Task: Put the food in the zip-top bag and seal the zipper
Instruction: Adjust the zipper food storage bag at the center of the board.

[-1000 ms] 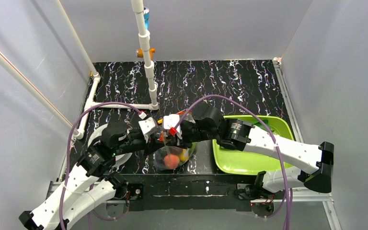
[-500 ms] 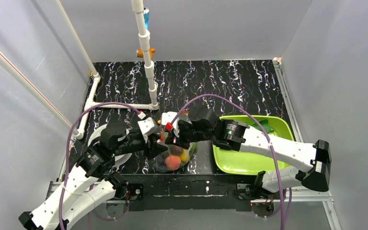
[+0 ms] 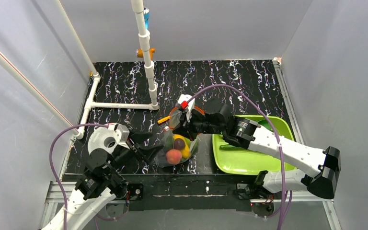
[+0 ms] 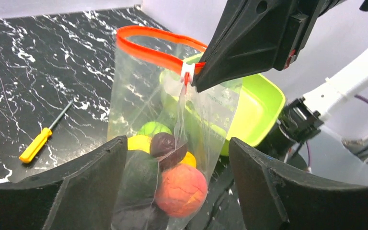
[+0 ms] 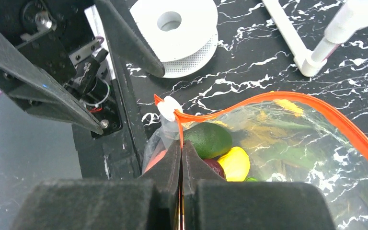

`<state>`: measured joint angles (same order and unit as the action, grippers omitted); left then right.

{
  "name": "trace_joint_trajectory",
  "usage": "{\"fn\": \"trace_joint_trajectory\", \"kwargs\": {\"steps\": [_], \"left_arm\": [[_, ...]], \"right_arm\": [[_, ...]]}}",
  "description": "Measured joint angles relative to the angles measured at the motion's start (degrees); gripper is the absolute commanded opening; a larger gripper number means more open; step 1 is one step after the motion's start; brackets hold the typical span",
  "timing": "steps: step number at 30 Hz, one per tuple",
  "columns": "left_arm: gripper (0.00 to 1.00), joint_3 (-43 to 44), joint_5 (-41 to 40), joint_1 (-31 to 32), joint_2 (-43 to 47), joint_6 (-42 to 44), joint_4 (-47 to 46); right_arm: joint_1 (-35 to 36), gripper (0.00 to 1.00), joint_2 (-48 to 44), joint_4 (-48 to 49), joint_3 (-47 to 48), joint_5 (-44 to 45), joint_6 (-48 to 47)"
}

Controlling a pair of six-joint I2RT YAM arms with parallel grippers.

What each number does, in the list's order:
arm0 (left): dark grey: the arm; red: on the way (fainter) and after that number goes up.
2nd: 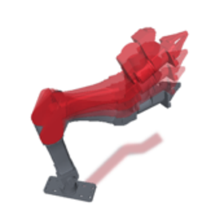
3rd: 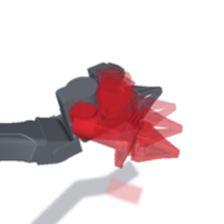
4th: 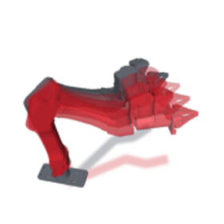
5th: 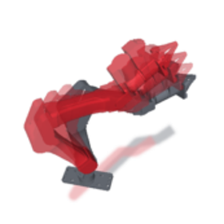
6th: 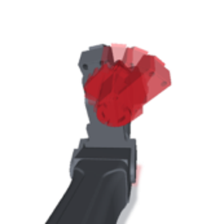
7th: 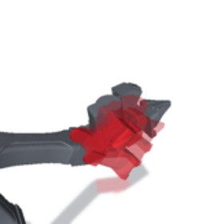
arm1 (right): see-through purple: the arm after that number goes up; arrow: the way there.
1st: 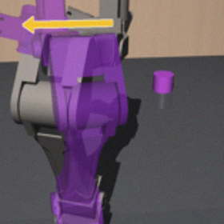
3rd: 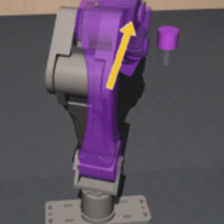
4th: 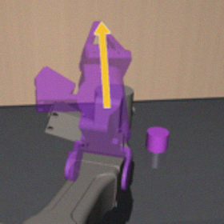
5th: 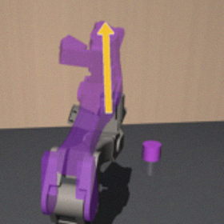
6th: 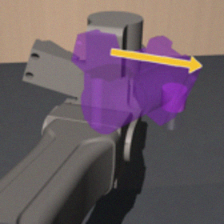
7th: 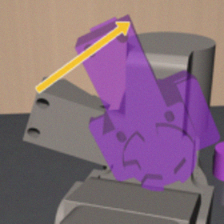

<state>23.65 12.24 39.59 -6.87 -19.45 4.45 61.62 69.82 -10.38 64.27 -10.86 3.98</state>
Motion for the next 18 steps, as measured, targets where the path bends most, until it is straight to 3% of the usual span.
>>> {"fn": "trace_joint_trajectory", "kwargs": {"steps": [8, 13, 18], "left_arm": [[0.63, -6.5, -1.0, 0.0, -4.4, -0.7, -18.0], [0.41, -6.5, 0.0, 0.0, -13.0, 0.8, -26.8], [0.40, -7.0, 0.5, 0.0, -16.6, 1.8, -30.7]], "right_arm": [[-1.3, 0.01, 0.1, 1.2, 0.0, -1.2, 4.4], [-1.3, 0.01, 0.5, 1.1, 0.1, -2.4, 5.1], [-1.3, 0.01, 0.5, 1.1, 0.1, -2.8, 5.3]]}}
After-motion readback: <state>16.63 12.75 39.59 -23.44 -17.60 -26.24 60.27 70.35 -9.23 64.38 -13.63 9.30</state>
